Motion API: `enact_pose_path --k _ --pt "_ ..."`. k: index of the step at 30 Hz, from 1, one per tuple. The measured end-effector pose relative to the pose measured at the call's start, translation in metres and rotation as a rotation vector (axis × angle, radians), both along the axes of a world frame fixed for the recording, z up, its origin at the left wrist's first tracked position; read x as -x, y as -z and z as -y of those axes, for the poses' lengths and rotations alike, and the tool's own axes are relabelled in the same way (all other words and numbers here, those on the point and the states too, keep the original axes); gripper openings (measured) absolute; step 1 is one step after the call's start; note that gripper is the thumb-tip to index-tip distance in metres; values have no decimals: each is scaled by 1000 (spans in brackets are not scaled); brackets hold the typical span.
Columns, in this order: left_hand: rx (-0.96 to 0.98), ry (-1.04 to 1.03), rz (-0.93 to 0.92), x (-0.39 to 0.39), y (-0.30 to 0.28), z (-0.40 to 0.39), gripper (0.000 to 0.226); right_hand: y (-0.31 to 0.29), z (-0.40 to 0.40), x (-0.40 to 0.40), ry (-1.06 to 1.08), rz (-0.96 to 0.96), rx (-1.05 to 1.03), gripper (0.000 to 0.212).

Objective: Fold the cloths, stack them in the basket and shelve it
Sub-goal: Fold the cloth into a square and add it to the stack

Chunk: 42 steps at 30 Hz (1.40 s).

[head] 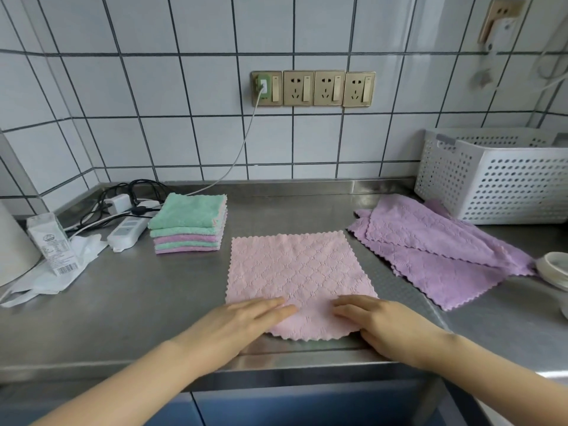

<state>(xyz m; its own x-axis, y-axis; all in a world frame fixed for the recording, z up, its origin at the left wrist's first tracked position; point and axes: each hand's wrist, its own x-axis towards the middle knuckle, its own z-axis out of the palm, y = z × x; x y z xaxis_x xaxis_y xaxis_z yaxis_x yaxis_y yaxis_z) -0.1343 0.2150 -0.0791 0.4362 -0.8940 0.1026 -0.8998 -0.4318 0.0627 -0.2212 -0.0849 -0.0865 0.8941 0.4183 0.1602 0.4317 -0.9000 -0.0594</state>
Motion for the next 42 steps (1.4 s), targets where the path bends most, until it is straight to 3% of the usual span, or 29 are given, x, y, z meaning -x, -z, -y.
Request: enact_pose_path --k 2,6,12,14,16,17,20,22,25,29,36,42 --pt "44 -55 -17 -2 -1 -7 93 1 5 -1 39 5 -36 52" --pt "102 -198 -63 -16 10 -25 73 0 21 -1 149 -29 -61 55" --pt "236 -291 -345 -11 1 -51 83 -17 34 21 259 -140 -333 22" --pt "284 -348 -507 -6 -13 -58 74 -29 31 31 245 -192 -498 10" --pt "376 -362 -612 1 -29 -60 67 -42 27 38 219 -261 -768 37" --pt "467 -367 -639 1 -35 -58 63 -46 26 36 236 -281 -924 41" --pt "789 -523 -815 -12 -38 -43 29 -52 22 11 349 -261 -1239 37" --pt "840 -686 -916 -32 -30 -30 9 -47 22 -19 469 -246 -1350 24" --pt "785 -817 -778 -54 -6 -15 20 -26 21 -55 696 -269 -1298 18" --pt "800 -889 -662 -61 13 -4 12 5 25 -68 886 -209 -1145 18" --pt "768 -806 -397 -66 11 4 24 6 21 -68 884 -71 -1071 15" --pt "723 -861 -305 -72 19 5 24 6 21 -67 881 -47 -1023 14"
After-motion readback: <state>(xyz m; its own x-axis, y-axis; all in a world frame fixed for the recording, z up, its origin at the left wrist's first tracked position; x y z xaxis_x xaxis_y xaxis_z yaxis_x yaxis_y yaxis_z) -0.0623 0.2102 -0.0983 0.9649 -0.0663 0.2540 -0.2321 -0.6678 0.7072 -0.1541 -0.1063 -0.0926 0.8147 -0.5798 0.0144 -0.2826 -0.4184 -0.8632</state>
